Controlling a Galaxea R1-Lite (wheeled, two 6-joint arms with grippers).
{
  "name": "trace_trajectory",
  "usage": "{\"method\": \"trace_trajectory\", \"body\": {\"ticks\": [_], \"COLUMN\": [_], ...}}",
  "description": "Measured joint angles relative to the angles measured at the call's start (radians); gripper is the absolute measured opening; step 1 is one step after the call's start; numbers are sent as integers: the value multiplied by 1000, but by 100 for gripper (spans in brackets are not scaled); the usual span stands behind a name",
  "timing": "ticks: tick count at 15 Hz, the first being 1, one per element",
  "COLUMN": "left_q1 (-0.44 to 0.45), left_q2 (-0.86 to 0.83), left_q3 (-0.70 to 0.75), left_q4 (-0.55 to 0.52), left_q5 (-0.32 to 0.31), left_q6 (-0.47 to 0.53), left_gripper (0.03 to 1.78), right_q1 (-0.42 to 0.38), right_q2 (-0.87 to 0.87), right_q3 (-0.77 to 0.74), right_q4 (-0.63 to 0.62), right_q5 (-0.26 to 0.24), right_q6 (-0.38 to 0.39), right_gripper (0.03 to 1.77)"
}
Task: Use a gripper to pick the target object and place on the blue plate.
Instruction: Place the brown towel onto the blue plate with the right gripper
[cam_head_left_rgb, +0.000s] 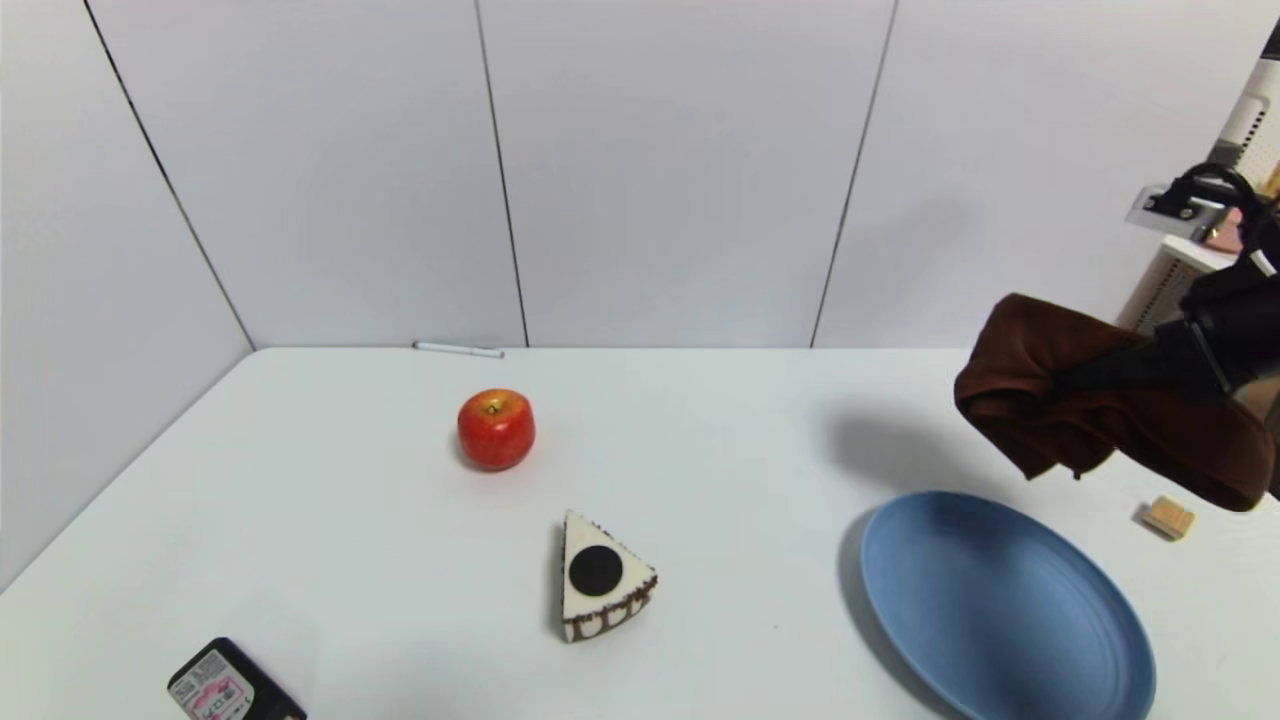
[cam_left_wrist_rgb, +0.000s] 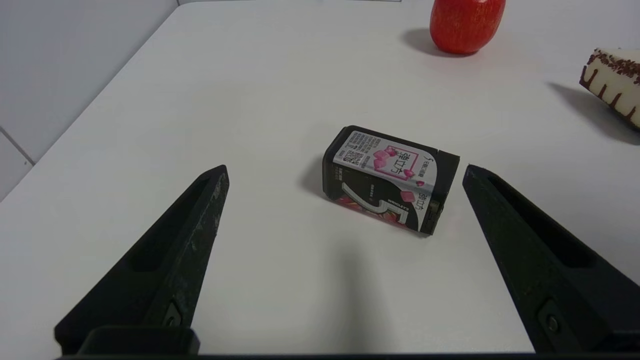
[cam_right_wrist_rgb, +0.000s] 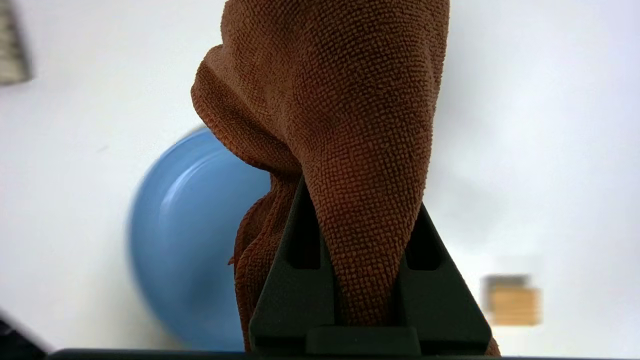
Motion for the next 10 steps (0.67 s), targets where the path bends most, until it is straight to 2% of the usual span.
{"method": "trace_trajectory", "body": {"ticks": [5, 10], "left_q1": [0, 0], "left_q2": [0, 0], "left_q3": [0, 0], "left_q4": [0, 0], "left_q5": [0, 0], "left_q6": [0, 0], "left_gripper": [169, 169], "right_q1": [52, 116], "right_q2": [-202, -307], "right_q3": [313, 554], "right_q4": [-101, -290], "right_q5": [-5, -4], "right_q6": [22, 63], "right_gripper": [30, 30]}}
